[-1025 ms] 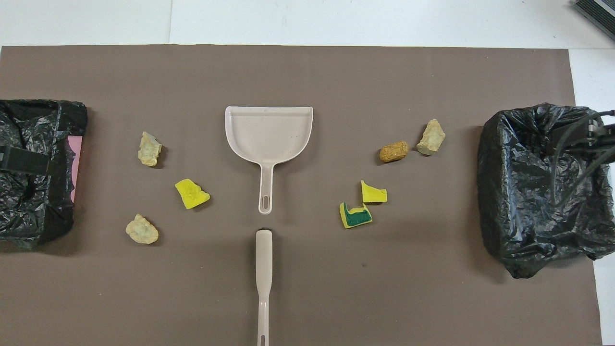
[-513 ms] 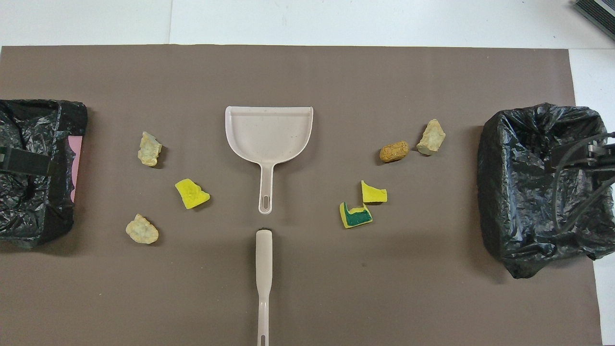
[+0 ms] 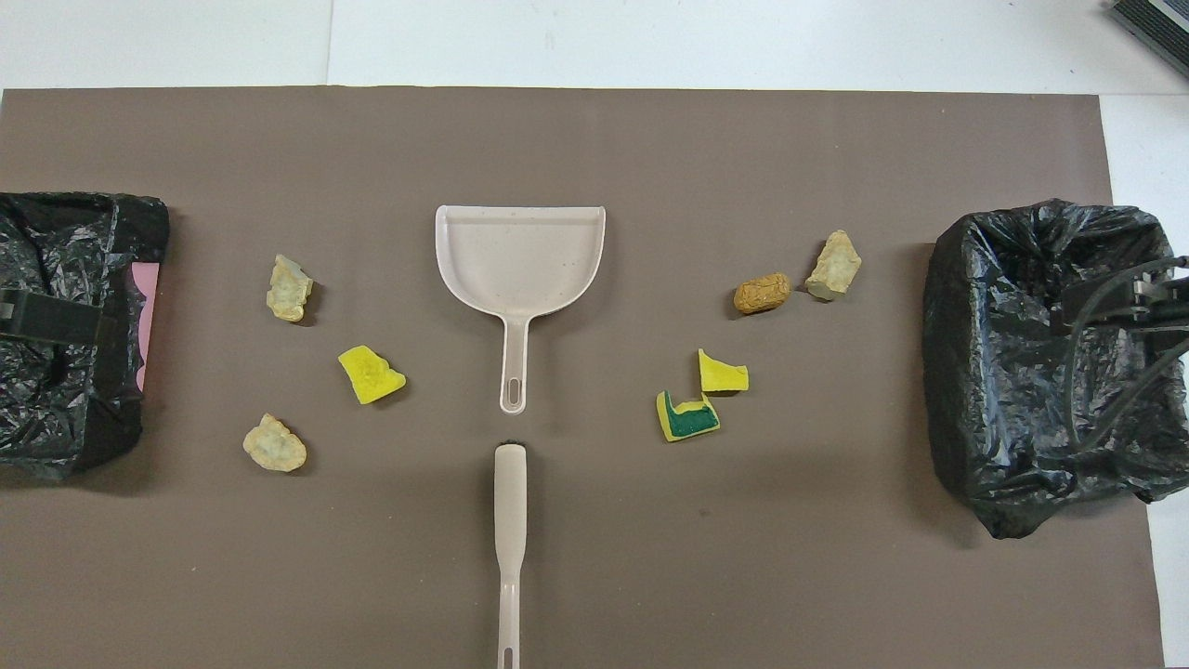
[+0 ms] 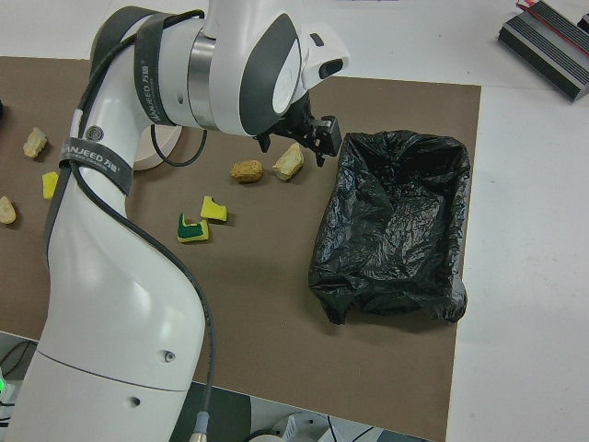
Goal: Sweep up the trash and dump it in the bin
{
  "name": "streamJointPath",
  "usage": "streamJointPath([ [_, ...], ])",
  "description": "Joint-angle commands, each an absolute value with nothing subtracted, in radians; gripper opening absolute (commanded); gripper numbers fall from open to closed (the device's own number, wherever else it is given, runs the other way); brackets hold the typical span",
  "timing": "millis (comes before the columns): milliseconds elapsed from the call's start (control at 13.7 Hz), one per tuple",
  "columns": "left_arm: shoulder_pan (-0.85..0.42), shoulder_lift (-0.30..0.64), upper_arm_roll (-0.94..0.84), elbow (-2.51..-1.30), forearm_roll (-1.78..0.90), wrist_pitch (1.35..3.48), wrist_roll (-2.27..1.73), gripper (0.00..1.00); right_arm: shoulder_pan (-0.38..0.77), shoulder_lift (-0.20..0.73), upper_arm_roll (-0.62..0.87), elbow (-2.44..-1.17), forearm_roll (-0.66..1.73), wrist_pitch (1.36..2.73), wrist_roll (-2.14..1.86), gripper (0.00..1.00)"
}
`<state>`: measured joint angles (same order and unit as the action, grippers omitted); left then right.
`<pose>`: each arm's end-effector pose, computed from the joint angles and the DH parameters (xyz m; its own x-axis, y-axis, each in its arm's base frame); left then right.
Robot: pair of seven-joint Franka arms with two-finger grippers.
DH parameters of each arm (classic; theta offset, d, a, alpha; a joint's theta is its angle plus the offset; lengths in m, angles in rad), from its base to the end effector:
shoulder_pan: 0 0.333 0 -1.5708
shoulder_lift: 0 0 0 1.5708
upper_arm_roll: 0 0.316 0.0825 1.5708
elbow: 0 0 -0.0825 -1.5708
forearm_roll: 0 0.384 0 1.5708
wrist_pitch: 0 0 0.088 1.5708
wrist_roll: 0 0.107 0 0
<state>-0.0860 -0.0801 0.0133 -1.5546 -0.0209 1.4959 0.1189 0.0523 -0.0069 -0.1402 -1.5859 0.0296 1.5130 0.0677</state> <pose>0.5200 -0.0399 0.6686 0.9811 -0.1919 0.0239 -0.1924 -0.9811 0.0192 0.5439 -0.0449 0.6164 0.9859 -0.1530 -0.0679 -0.1550 -0.9876 -0.0260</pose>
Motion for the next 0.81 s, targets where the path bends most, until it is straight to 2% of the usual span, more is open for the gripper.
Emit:
streamJointPath([
  [0,-0.095,-0.129,0.012,-1.612,-0.011,1.494,0.112,1.0,0.049,-0.02,-0.143,-1.601,0.052,1.534,0.043,1.0],
  [220,-0.101,-0.181,-0.001,-1.699,-0.014,1.511,0.109,1.0,0.042,-0.02,-0.144,-1.6,0.046,1.537,0.048,1.0],
  [439,-0.167,-0.202,-0.011,-1.765,-0.015,1.514,0.107,1.0,0.035,-0.021,-0.144,-1.603,0.034,1.539,0.035,1.0],
  [732,-0.335,-0.29,-0.011,-2.0,-0.018,1.673,-0.097,1.0,0.051,-0.023,-0.143,-1.603,0.034,1.513,0.043,1.0],
])
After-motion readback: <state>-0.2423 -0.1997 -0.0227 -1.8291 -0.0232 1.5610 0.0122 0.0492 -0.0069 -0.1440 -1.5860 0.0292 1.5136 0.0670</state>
